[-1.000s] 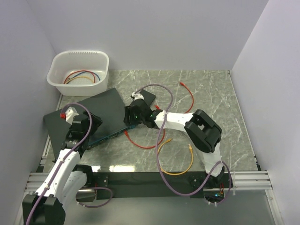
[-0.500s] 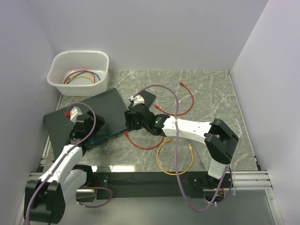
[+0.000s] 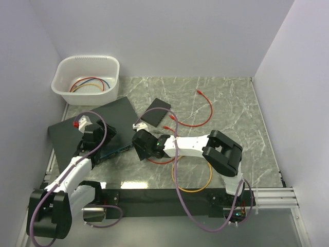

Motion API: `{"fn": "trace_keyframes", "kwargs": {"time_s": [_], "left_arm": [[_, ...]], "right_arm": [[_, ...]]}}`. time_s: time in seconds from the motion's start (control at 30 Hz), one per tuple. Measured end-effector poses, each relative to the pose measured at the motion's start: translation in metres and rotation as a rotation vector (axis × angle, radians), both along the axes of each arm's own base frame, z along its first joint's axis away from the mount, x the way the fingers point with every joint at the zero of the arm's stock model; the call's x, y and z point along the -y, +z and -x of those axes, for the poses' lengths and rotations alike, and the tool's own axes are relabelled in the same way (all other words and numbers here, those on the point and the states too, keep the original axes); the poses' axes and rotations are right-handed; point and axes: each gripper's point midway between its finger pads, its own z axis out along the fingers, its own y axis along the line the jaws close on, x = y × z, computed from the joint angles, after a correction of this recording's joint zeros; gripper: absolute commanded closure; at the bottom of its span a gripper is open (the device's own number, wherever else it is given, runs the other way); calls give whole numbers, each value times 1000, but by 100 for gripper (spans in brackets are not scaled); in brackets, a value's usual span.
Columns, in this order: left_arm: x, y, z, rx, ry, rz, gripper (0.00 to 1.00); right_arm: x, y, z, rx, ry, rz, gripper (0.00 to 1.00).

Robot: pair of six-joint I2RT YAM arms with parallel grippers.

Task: Insert the plug into the switch port

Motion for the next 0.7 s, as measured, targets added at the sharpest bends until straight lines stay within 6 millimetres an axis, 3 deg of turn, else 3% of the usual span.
{"fn": "trace_keyframes", "kwargs": {"time_s": [0.27, 0.4, 0.7], "left_arm": [[-1, -1, -1, -3, 1, 4, 21], [-1, -1, -1, -2, -1, 8, 21], [-1, -1, -1, -1, -8, 10, 21]], "right_arm": [[-10, -1, -1, 1, -14, -3, 76], [-17, -13, -5, -3, -18, 15, 80], [-26, -12, -11, -9, -21, 46, 83]]}}
